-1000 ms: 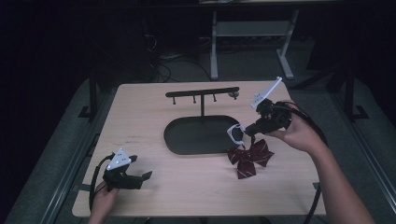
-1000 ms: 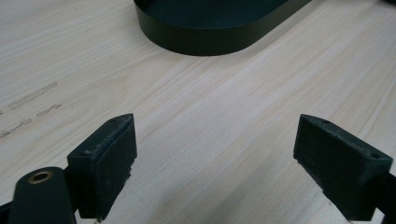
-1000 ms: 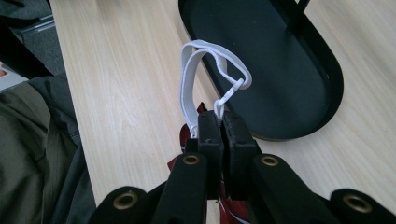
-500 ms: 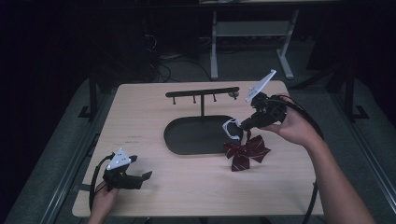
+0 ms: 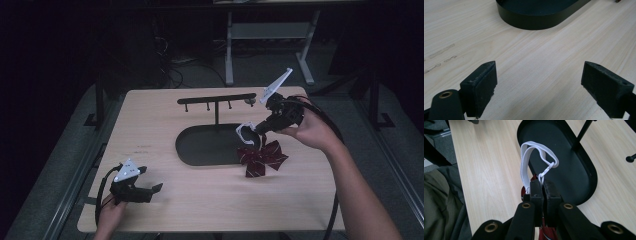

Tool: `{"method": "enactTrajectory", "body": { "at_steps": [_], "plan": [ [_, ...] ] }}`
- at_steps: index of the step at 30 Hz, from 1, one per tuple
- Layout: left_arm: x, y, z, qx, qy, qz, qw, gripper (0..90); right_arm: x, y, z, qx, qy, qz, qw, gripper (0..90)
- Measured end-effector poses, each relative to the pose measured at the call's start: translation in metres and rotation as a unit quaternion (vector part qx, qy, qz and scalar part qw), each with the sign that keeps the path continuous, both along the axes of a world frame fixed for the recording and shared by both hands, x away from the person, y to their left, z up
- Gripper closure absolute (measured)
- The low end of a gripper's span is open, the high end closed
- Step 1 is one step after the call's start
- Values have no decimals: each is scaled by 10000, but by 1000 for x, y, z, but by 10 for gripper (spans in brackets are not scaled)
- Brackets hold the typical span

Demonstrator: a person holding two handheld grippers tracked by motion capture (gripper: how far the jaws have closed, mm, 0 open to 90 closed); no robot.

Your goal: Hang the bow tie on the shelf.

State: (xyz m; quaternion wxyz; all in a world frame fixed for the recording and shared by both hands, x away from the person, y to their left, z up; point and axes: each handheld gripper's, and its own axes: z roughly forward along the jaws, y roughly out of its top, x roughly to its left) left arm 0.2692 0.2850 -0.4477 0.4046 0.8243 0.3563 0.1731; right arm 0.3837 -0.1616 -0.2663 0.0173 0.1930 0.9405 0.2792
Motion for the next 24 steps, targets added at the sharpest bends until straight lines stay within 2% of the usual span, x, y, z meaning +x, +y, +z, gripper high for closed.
{"method": "enactTrajectory", "body": {
  "at_steps": [24],
  "plan": [
    [0,1,1,-10,-10,-14,10000,130,23,7,7,-113,57,-116,9999,871]
  ]
}}
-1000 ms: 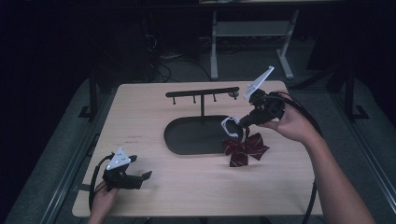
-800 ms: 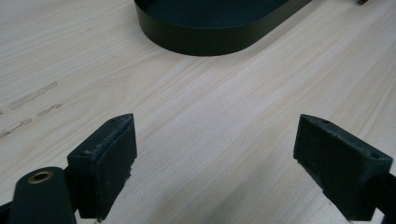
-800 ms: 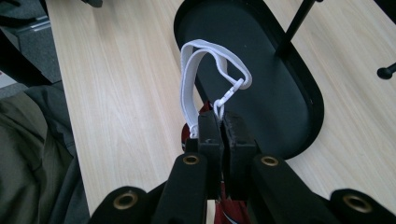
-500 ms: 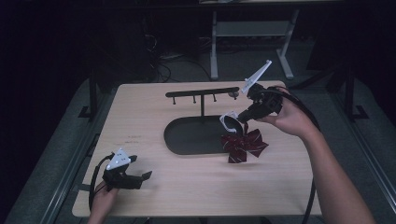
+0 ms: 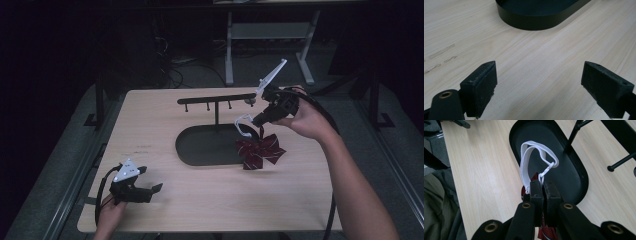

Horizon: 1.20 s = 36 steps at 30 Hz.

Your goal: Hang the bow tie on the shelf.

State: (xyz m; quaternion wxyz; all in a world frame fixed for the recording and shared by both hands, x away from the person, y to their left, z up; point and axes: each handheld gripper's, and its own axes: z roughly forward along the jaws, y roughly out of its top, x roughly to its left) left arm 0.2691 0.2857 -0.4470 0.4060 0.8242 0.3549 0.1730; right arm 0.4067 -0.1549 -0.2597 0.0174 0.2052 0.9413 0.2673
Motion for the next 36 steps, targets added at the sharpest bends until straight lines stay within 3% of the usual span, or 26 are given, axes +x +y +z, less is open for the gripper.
{"method": "enactTrajectory", "body": {
  "at_steps": [36],
  "plan": [
    [0,-1,0,24,-9,-21,10000,131,40,-5,3,-158,174,-364,9991,870]
  ]
}}
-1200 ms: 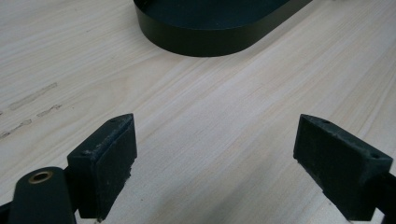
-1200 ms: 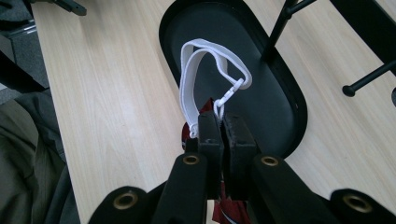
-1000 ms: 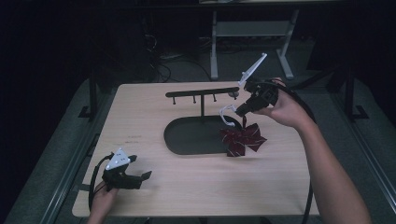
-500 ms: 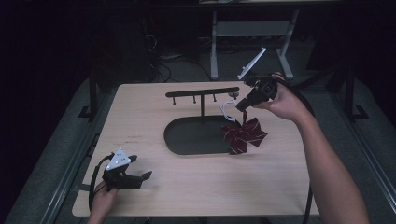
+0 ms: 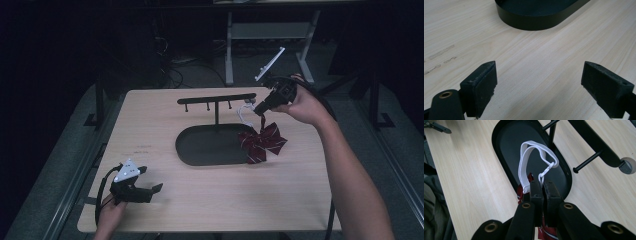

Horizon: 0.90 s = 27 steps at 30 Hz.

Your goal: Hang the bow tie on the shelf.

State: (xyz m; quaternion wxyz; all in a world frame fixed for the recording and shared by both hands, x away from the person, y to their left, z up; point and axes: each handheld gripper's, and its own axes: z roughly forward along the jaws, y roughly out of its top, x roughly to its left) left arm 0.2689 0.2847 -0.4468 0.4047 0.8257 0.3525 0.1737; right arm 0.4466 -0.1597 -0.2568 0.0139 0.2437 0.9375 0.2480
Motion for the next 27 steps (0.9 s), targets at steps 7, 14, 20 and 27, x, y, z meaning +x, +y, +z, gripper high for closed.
{"method": "enactTrajectory", "body": {
  "at_steps": [7,14,20,27],
  "plan": [
    [0,0,0,-5,-4,-6,10000,130,6,-1,-1,-18,26,-74,10000,870],
    [0,0,0,-12,3,-6,10000,130,15,-8,0,83,30,-221,9997,871],
    [0,0,0,-18,4,-8,10000,130,25,-12,-2,72,106,-351,9993,871],
    [0,0,0,-22,9,-12,10000,130,31,-12,-3,54,144,-424,9990,870]
  ]
}}
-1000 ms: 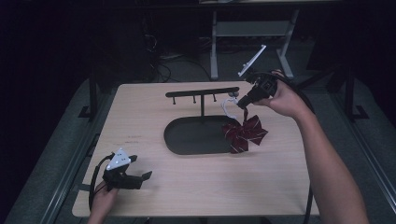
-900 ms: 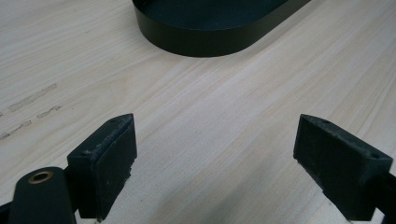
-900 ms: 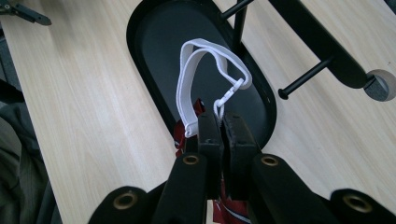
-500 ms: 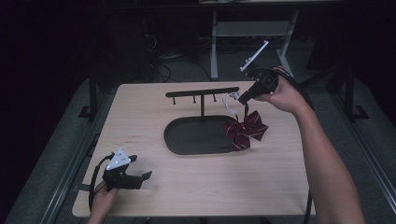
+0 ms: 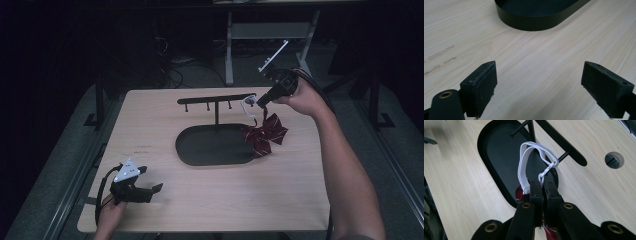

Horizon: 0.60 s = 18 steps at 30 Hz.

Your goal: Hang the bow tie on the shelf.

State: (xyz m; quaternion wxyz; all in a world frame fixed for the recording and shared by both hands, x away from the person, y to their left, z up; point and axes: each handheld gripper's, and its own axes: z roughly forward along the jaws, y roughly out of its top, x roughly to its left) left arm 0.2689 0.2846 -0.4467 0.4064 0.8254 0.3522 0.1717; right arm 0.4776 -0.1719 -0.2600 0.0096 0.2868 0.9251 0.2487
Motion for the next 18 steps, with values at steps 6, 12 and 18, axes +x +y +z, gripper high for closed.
{"method": "enactTrajectory", "body": {
  "at_steps": [6,12,18],
  "plan": [
    [0,0,0,13,-11,-13,10000,130,6,-1,-3,-64,32,-86,9999,870],
    [0,1,1,40,-31,-32,10000,131,10,-3,-6,-123,78,-186,9997,870],
    [0,-1,1,78,-27,-58,9999,131,12,-6,-9,-121,70,-282,9995,869]
  ]
}}
